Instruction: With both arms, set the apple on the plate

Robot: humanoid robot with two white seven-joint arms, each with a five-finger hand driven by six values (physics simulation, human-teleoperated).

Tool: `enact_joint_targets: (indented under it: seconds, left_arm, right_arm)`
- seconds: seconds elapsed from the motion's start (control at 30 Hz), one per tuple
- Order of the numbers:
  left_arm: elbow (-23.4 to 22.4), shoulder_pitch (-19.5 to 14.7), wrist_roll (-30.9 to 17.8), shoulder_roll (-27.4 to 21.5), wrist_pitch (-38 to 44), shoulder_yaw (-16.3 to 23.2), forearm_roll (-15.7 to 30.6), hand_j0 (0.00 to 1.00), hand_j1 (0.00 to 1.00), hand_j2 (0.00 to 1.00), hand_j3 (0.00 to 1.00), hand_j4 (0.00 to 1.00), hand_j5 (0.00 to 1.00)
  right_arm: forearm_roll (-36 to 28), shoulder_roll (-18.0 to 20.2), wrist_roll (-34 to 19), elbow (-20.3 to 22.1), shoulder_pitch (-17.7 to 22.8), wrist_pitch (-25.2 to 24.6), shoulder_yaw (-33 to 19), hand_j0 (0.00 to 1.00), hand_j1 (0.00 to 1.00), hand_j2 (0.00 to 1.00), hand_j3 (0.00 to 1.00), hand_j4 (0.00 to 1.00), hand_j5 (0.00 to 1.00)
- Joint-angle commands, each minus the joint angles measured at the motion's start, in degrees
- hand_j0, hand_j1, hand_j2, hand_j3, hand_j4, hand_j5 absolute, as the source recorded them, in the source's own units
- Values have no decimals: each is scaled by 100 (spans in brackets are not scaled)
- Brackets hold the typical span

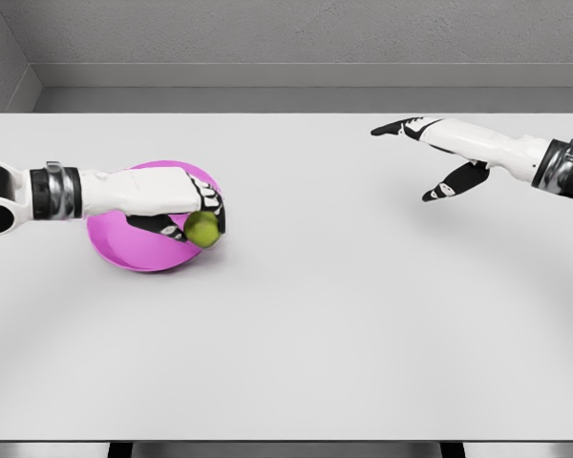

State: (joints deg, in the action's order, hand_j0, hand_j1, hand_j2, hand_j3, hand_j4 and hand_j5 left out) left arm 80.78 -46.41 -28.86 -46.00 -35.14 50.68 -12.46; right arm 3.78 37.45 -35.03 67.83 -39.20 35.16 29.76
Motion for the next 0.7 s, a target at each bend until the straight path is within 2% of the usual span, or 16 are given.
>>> enact_joint_targets:
  seconds: [0.0, 0.1, 0.17, 0.27, 0.37, 0.47, 0.53, 0.57, 0.67]
  left_arm:
    - [-721, -9, -23, -208, 14, -375, 226, 45, 45, 45, 45, 45, 45]
    - [-1258, -35, -41, 3, 14, -392, 209, 46, 46, 46, 46, 46, 46]
    - [-1478, -35, -41, 135, 14, -392, 200, 52, 52, 52, 52, 52, 52]
    - [-1469, -9, -41, 153, 14, -392, 218, 65, 65, 65, 65, 65, 65]
    - [-1478, 0, -23, 214, 14, -392, 235, 87, 87, 87, 87, 87, 87]
    - [-1486, -9, 3, 205, 14, -401, 253, 100, 100, 100, 100, 100, 100]
    - [-1504, 26, 12, 126, 14, -577, 472, 100, 100, 100, 100, 100, 100]
    - [-1697, 18, 12, 83, 14, -674, 586, 100, 100, 100, 100, 100, 100]
    - [-3041, 26, 12, 91, 14, -955, 798, 100, 100, 100, 100, 100, 100]
  right_arm:
    - [-44, -18, 3, 2, 0, -16, 4, 100, 100, 100, 100, 100, 100]
    - [-44, -27, 3, 2, -9, -16, 4, 100, 100, 100, 100, 100, 100]
    - [-44, -27, 3, 2, -9, -16, 22, 100, 100, 100, 100, 100, 100]
    - [-44, -27, 3, 2, -9, -16, 30, 100, 100, 100, 100, 100, 100]
    - [-44, 8, 3, 2, -18, -16, 39, 100, 100, 100, 100, 100, 100]
    - [-44, 8, 3, 2, -18, -16, 83, 100, 100, 100, 100, 100, 100]
    - [-44, 26, 3, 2, -18, -16, 101, 100, 100, 100, 100, 100, 100]
    - [-44, 34, 3, 2, -18, -16, 101, 100, 100, 100, 100, 100, 100]
    - [-44, 78, 3, -7, -26, -16, 92, 100, 100, 100, 100, 100, 100]
